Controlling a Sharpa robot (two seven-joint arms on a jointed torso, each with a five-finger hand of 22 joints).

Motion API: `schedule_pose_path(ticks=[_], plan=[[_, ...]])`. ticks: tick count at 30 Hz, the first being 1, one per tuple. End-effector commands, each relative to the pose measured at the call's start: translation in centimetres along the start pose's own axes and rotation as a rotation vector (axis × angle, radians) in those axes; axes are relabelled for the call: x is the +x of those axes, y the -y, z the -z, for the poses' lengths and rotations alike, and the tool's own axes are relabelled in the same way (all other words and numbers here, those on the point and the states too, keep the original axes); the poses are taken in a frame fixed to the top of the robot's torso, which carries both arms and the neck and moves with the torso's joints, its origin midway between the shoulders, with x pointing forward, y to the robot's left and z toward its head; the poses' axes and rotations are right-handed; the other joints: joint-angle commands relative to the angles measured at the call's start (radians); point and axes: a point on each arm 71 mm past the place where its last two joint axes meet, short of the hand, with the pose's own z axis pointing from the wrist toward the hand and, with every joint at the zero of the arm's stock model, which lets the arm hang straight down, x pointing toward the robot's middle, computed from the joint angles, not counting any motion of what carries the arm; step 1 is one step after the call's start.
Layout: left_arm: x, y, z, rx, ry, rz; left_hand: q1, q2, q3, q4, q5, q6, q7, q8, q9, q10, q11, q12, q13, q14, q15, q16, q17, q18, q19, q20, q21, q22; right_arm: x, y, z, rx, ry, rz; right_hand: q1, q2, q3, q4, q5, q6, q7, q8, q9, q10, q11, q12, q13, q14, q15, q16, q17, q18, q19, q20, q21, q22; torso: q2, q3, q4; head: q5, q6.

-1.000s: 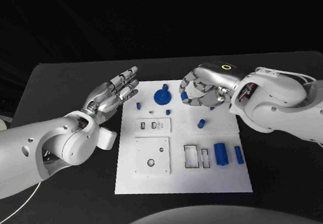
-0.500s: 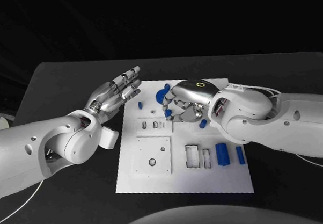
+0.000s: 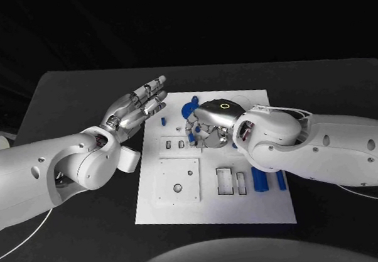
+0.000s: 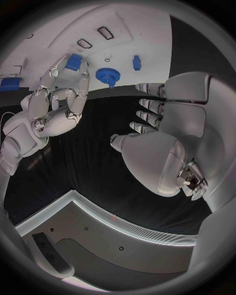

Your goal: Assemble the parts on the task board

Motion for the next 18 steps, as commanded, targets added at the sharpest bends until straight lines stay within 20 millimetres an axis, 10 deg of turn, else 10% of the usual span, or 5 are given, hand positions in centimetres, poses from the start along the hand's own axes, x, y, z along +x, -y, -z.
schedule_pose_path(ticks=[1, 18], plan=[[0.24, 0.06, -0.06, 0.008, -0.021, 0.01, 0.008, -0.002, 0.006, 0.0, 0.005, 0.007, 0.001, 0.003, 0.001, -0.002, 0.008, 0.001, 0.001, -0.004, 0.007, 0.002, 0.001, 0.01, -0.002, 0.007, 0.003, 0.001, 0.25, 0.18, -0.04, 0.026, -0.006, 0.021, -0.009, 0.001, 0.003, -0.003, 0.0, 0.012, -0.01, 0.023, 0.083, 0.103, 0.009, 0.004, 0.263, 0.094, 0.005, -0.005, 0.201, 0.001, 0.002, 0.001, -0.009, 0.18, 0.0, -0.0005, 0.0006, -0.001, 0.0], [0.24, 0.01, -0.1, 0.007, -0.023, 0.01, 0.009, -0.002, 0.006, -0.001, 0.006, 0.007, 0.002, 0.003, 0.001, -0.002, 0.007, 0.001, 0.001, -0.003, 0.007, 0.002, 0.001, 0.01, -0.002, 0.007, 0.003, 0.001, 0.62, -0.07, -0.23, 0.031, -0.02, 0.037, -0.024, 0.0, 0.003, -0.008, -0.036, -0.04, 0.007, -0.023, 0.068, 0.103, 0.017, 0.004, 0.263, 0.092, 0.011, -0.013, 0.191, 0.005, -0.004, 0.008, -0.028, 0.174, -0.001, -0.0009, 0.0005, -0.002, 0.0]])
